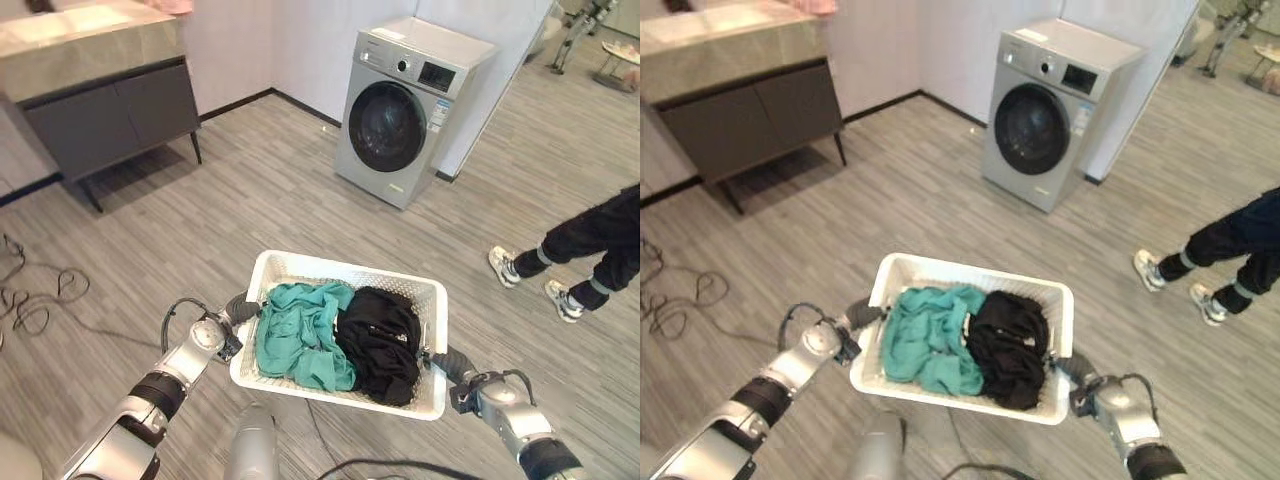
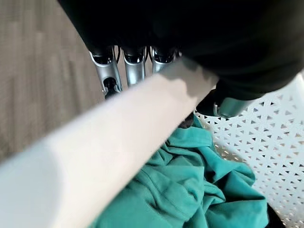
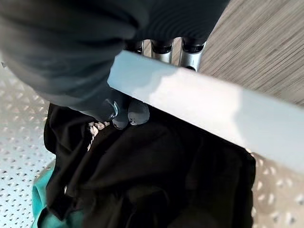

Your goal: Grab the laundry basket,head to the washer,open it,put in the laundry and shut it.

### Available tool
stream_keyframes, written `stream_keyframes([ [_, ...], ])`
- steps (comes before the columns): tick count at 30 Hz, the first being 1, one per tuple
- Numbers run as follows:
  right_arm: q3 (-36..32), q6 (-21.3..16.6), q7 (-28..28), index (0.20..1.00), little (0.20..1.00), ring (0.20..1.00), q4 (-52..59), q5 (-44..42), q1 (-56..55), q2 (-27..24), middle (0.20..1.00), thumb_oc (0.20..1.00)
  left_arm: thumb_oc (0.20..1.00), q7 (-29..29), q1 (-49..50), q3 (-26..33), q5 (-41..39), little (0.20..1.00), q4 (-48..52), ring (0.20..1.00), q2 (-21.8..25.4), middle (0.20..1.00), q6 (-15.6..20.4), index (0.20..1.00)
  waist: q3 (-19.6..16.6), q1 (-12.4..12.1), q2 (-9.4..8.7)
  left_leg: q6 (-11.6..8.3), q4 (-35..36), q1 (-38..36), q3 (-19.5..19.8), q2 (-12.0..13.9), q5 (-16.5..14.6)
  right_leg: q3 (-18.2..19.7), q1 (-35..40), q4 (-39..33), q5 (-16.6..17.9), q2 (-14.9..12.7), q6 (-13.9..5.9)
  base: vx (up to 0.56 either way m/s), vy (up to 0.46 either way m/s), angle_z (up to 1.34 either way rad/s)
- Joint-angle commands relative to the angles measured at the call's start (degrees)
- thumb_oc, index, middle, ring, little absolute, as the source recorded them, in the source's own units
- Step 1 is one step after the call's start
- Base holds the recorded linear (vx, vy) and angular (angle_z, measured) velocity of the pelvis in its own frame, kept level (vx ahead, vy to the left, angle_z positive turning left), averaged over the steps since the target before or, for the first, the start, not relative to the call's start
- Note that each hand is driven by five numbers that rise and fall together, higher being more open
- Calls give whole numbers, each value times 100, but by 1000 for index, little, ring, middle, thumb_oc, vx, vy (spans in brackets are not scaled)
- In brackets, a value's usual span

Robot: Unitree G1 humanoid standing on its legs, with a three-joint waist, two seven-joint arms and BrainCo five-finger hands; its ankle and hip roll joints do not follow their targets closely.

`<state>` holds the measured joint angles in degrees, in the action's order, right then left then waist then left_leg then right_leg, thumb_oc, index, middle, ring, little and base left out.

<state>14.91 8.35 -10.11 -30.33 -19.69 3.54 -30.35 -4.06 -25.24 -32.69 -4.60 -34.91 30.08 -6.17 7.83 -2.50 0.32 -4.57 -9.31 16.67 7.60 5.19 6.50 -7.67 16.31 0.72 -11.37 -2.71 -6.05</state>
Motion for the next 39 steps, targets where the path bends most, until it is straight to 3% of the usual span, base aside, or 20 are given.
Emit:
stream_keyframes([
  [1,-405,-413,162,200,200,200,-87,-48,430,-205,200,200,200,193,-815,448,-318,200,183,200,399,200,381,200,201,-406,-464,127,479,-180,-105,-245,1,-114,-919,-15,550,533,387,226,77,-63],
  [5,-328,-403,158,200,200,200,-309,50,534,-81,200,200,200,183,-759,395,-331,200,82,200,394,200,418,200,82,-461,-431,152,421,-303,4,-335,27,43,-675,147,291,486,326,347,159,4],
  [6,-244,-430,131,200,200,200,-533,105,660,-2,200,200,200,179,-750,333,-292,200,-86,200,383,200,433,200,-38,-534,-434,263,285,-413,25,-464,-100,124,-688,694,177,400,254,542,303,4],
  [8,-136,-383,99,200,200,200,-726,221,837,102,200,200,200,172,-669,332,-288,200,-164,200,438,200,428,200,-32,-576,-421,496,259,-723,-98,-569,-331,142,-1163,1946,497,173,-1,432,286,-63],
  [9,-91,-357,90,200,200,200,-798,261,905,192,200,200,200,192,-676,294,-321,200,-222,200,462,200,416,200,12,-518,-348,616,324,-985,-278,-522,-449,-56,-1643,2776,961,-97,-211,232,179,-90],
  [10,-90,-357,91,200,200,200,-798,262,906,193,200,200,200,192,-678,293,-322,200,-225,200,462,200,419,200,11,-531,-362,621,326,-983,-296,-534,-449,-37,-1671,2818,941,-114,-217,291,167,-70],
  [11,-69,-343,73,200,200,200,-876,319,969,229,200,200,200,229,-659,337,-340,200,-244,200,507,200,403,200,-17,-502,-265,694,456,-1240,-414,-516,-619,-453,-1877,2770,1037,-527,-250,248,61,-39],
  [13,-47,-324,55,200,200,200,-901,344,992,173,200,200,200,207,-657,323,-387,200,-190,200,576,200,403,200,-70,-477,-204,675,483,-1369,-466,-464,-772,-736,-1911,2229,843,-729,-148,285,-12,-20],
  [16,-44,-318,50,200,200,200,-903,348,1018,95,200,200,200,200,-640,351,-424,200,-256,200,604,200,432,200,-120,-453,-161,616,485,-1548,-505,-412,-1030,-637,-2097,1026,1015,-879,-143,222,-138,-35],
  [17,-123,-316,32,200,200,200,-859,373,945,60,200,200,200,205,-509,470,-428,200,-249,200,626,200,463,200,-88,-413,-154,566,471,-1703,-488,-355,-1175,-493,-2331,366,1341,-1068,-282,163,-111,-26],
  [21,-166,-332,10,200,200,200,-847,436,867,57,200,200,200,237,-418,575,-392,200,-259,200,628,200,502,200,3,-355,-186,448,418,-2016,-519,-248,-1409,-381,-2506,-242,1664,-1079,-456,258,-200,-16],
  [22,-256,-290,-37,200,200,200,-754,473,730,14,200,200,200,215,-446,560,-311,200,-260,200,625,200,518,200,-58,-246,-318,381,432,-2175,-474,-203,-1531,-230,-2447,-181,1693,-1014,-477,375,-325,1],
  [26,-327,-333,-56,200,200,200,-663,424,566,-10,200,200,200,236,-409,617,-268,200,-344,200,560,200,521,200,-197,-97,-390,250,276,-2318,-312,75,-1595,-141,-2344,85,1675,-799,-386,308,-320,37],
  [27,-320,-334,-94,200,200,200,-500,430,435,-65,200,200,200,244,-257,760,-300,200,-284,200,550,200,514,200,-276,-42,-391,148,87,-2385,-231,368,-1461,-200,-2306,275,1470,-538,-250,349,-458,40],
  [29,-294,-339,-95,200,200,200,-424,403,431,-77,200,200,200,221,-211,801,-320,200,-246,200,537,200,495,200,-280,-52,-357,106,-139,-2268,-217,454,-1336,-333,-2218,262,1396,-459,-186,166,-325,15],
  [30,-267,-367,-62,200,200,200,-342,307,451,-130,200,200,200,241,-206,849,-337,200,-189,200,529,200,442,200,-192,-105,-403,166,-1179,-1733,-77,525,-872,-442,-1989,170,1291,-296,-14,93,-368,-12],
  [33,-302,-405,-13,200,200,200,-172,154,398,-180,200,200,200,298,-180,964,-373,200,-56,200,567,200,396,200,37,-203,-532,287,-2286,-1035,-157,573,-495,-493,-1703,62,1133,-82,243,69,-344,-19],
  [35,-343,-361,32,200,200,200,-88,116,396,-220,200,200,200,310,-237,991,-422,200,48,200,571,200,363,200,91,-249,-587,270,-1757,-888,-477,710,-589,-601,-1540,-37,1016,-55,265,138,-125,2],
  [36,-369,-387,49,200,200,200,-105,116,391,-208,200,200,200,297,-284,969,-398,200,24,200,515,200,371,200,71,-264,-596,190,-896,-868,-654,737,-722,-697,-1467,-80,920,-64,221,181,21,32],
  [39,-411,-429,97,200,200,200,-120,149,371,-201,200,200,200,306,-332,925,-405,200,-19,200,455,200,398,200,99,-315,-546,41,54,-740,-781,795,-237,-848,-1372,-51,843,-64,188,91,30,34],
])
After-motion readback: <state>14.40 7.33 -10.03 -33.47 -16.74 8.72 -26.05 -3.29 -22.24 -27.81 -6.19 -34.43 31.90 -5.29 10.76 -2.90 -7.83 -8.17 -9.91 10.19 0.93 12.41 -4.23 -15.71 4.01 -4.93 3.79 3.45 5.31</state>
